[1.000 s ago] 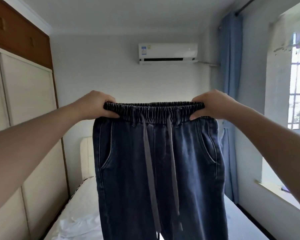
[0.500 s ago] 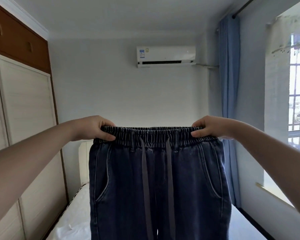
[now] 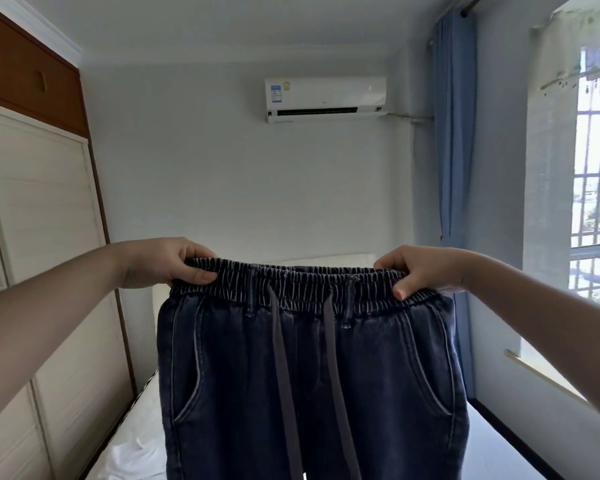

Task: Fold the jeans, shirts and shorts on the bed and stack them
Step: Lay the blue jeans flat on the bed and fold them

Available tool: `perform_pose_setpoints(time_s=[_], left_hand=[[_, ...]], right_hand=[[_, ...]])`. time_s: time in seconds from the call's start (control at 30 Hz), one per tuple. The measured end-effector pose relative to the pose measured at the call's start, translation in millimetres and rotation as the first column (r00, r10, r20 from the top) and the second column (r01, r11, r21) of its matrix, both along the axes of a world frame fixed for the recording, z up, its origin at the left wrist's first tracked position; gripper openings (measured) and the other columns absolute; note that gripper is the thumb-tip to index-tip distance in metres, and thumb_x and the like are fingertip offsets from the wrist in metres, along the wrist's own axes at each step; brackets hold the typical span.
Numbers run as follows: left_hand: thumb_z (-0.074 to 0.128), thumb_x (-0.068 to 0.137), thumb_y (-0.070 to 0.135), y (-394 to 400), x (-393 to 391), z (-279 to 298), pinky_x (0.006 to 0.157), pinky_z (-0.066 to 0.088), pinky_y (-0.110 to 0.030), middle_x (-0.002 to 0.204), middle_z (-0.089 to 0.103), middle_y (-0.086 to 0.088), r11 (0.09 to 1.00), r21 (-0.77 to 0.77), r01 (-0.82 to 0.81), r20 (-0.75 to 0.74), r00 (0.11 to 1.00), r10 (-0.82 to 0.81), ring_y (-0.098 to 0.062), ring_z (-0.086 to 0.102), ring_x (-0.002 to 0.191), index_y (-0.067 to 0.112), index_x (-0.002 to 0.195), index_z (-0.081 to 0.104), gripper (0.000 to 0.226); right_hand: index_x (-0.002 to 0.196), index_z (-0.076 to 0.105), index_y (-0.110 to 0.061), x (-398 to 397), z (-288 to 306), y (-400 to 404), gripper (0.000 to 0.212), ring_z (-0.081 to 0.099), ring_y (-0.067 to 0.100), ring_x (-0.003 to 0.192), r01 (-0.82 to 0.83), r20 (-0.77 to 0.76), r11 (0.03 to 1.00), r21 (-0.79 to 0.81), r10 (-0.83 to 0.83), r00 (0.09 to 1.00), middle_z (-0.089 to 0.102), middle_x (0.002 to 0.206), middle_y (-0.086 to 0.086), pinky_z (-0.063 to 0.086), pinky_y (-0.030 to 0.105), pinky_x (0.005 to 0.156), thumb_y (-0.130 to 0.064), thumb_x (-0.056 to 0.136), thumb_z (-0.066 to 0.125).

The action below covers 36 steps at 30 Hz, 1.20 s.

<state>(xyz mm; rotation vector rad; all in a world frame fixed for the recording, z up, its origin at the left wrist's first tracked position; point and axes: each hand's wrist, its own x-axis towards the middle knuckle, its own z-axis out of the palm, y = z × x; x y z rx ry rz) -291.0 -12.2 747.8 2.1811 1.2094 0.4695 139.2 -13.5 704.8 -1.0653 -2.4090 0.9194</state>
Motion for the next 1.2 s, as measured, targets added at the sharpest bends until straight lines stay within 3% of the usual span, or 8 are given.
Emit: perform_pose_setpoints(time_s=[0.23, 0.37, 0.47, 0.57, 0.7, 0.87, 1.1, 1.2], left_hand=[[0.069, 0.088, 0.026, 1.5, 4.3, -10.8, 0.089, 0.052, -0.038, 0.104, 0.074, -0.012, 0.999, -0.047, 0.021, -0.095, 0.995, -0.026, -0.026, 0.069, 0.095, 0.020, 0.104, 0.075, 0.018], [0.073, 0.086, 0.030, 1.0, 9.2, -15.8, 0.088, 0.052, -0.033, 0.100, 0.075, -0.008, 1.000, -0.018, -0.006, -0.173, 0.985, 0.003, -0.024, 0.070, 0.094, 0.024, 0.099, 0.075, 0.015], [0.073, 0.083, 0.039, -1.5, 12.1, -19.4, 0.092, 0.050, -0.032, 0.097, 0.076, 0.000, 0.999, 0.042, -0.021, -0.236, 0.971, 0.030, -0.018, 0.071, 0.093, 0.032, 0.096, 0.075, 0.015], [0.072, 0.083, 0.040, -3.5, 14.2, -22.3, 0.089, 0.049, -0.027, 0.094, 0.075, 0.006, 0.995, 0.090, -0.029, -0.254, 0.966, 0.051, -0.013, 0.070, 0.091, 0.037, 0.093, 0.074, 0.011], [0.072, 0.083, 0.032, -5.0, 9.1, -30.3, 0.084, 0.048, -0.021, 0.095, 0.076, 0.002, 0.995, 0.083, -0.056, -0.172, 0.983, 0.069, -0.014, 0.070, 0.092, 0.036, 0.092, 0.075, 0.010], [0.072, 0.085, 0.014, -5.9, -1.7, -41.8, 0.090, 0.053, -0.029, 0.109, 0.071, -0.018, 0.995, -0.099, -0.032, 0.079, 0.996, 0.040, -0.029, 0.068, 0.102, 0.010, 0.107, 0.073, 0.022], [0.088, 0.068, 0.023, -12.9, 14.3, -64.0, 0.080, 0.059, -0.035, 0.111, 0.068, -0.025, 0.949, -0.287, 0.133, 0.553, 0.832, 0.050, -0.031, 0.070, 0.094, -0.007, 0.114, 0.066, 0.059], [0.084, 0.070, 0.022, -20.0, 36.1, -68.8, 0.074, 0.060, -0.032, 0.105, 0.071, -0.023, 0.983, -0.183, -0.001, 0.632, 0.766, 0.118, -0.029, 0.072, 0.086, 0.002, 0.104, 0.073, 0.041]], right_hand=[[0.117, 0.061, -0.030, -5.5, -8.9, -12.5, 0.073, 0.063, -0.006, 0.088, 0.070, 0.443, 0.953, 0.295, -0.201, 0.874, 0.070, 0.098, -0.021, 0.049, 0.027, 0.094, -0.072, 0.059, 0.077], [0.075, 0.056, -0.025, -4.0, -13.4, -10.9, 0.035, 0.048, -0.005, 0.054, 0.035, 0.460, 0.904, 0.427, -0.251, 0.852, 0.058, 0.066, -0.022, 0.037, 0.011, 0.057, -0.055, 0.077, 0.073], [0.068, 0.046, -0.041, -4.3, -17.4, -13.6, 0.030, 0.048, -0.020, 0.058, 0.037, 0.464, 0.902, 0.431, -0.257, 0.847, 0.050, 0.065, -0.046, 0.035, 0.005, 0.056, -0.051, 0.085, 0.068], [0.075, 0.057, -0.041, 0.1, -21.6, -14.2, 0.018, 0.051, -0.010, 0.056, 0.053, 0.436, 0.906, 0.419, -0.253, 0.864, 0.058, 0.065, -0.033, 0.035, 0.010, 0.055, -0.052, 0.088, 0.063], [0.089, 0.066, -0.020, 5.8, -25.1, -14.1, 0.033, 0.053, -0.003, 0.061, 0.101, 0.313, 0.931, 0.352, -0.218, 0.924, 0.065, 0.071, -0.008, 0.047, 0.019, 0.065, -0.052, 0.091, 0.057], [0.119, 0.061, 0.004, 8.4, -37.9, -14.4, 0.046, 0.063, 0.034, 0.111, 0.091, -0.129, 0.996, -0.005, -0.091, 0.987, 0.065, 0.118, 0.024, 0.048, 0.040, 0.102, -0.035, 0.096, 0.051], [0.115, 0.063, 0.008, -10.6, -46.4, -13.7, 0.048, 0.067, 0.029, 0.090, 0.124, -0.567, 0.917, -0.380, -0.336, 0.752, 0.069, 0.105, 0.021, 0.052, 0.040, 0.093, -0.028, 0.085, 0.059], [0.095, 0.069, -0.002, -25.8, -42.5, -16.9, 0.025, 0.068, 0.021, 0.075, 0.127, -0.640, 0.883, -0.451, -0.419, 0.644, 0.072, 0.085, 0.010, 0.055, 0.033, 0.079, -0.024, 0.087, 0.061]])
